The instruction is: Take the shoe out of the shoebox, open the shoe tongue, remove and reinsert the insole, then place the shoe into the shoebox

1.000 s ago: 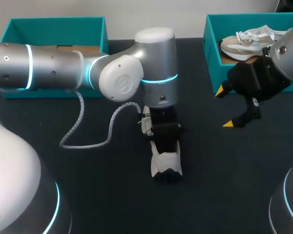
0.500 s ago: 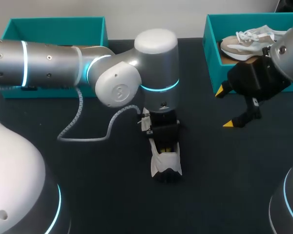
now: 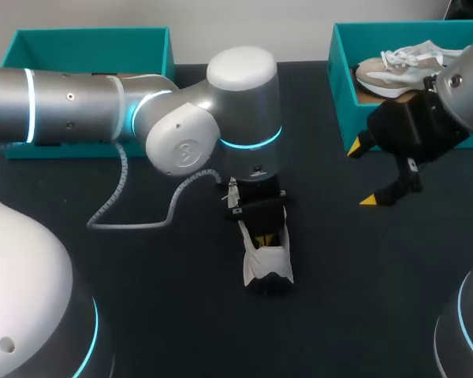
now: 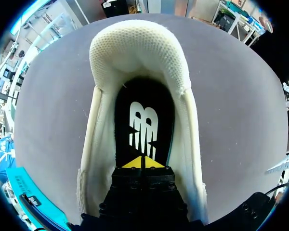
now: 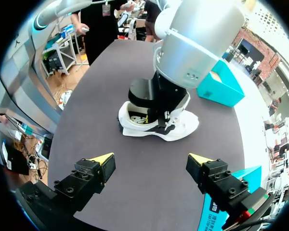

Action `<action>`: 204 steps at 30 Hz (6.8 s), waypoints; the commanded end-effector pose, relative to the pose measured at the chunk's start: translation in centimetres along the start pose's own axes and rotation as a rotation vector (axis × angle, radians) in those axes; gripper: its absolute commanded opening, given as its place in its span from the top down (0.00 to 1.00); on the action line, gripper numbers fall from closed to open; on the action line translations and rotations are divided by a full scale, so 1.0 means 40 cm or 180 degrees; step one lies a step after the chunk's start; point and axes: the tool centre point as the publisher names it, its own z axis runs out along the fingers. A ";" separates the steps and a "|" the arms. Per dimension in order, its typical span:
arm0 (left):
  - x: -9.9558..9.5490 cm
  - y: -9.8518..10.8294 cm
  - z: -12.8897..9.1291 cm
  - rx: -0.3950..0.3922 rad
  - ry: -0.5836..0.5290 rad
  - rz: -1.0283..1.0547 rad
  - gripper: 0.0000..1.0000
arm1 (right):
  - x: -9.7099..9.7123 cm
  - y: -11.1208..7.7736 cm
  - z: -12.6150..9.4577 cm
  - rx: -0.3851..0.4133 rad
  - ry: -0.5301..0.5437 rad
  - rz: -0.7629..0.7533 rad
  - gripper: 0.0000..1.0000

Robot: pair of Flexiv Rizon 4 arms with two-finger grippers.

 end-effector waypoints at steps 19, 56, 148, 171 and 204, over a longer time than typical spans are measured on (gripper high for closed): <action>-0.015 -0.102 0.012 0.0714 -0.0122 0.0365 1.00 | 0.001 0.000 0.004 0.0006 -0.0004 0.0000 0.00; -0.008 0.068 0.097 -0.0397 -0.0128 0.0475 1.00 | 0.001 0.000 0.004 0.0006 -0.0004 0.0000 0.00; 0.000 0.036 0.076 -0.0187 0.0109 0.0638 1.00 | 0.001 0.000 0.004 0.0006 -0.0004 0.0000 0.00; -0.022 -0.065 -0.050 0.0500 -0.0033 0.0847 1.00 | 0.001 0.000 0.004 0.0006 -0.0004 0.0000 0.00; -0.025 -0.032 -0.057 -0.0088 -0.0033 0.0759 1.00 | 0.001 0.000 0.004 0.0006 -0.0004 0.0000 0.00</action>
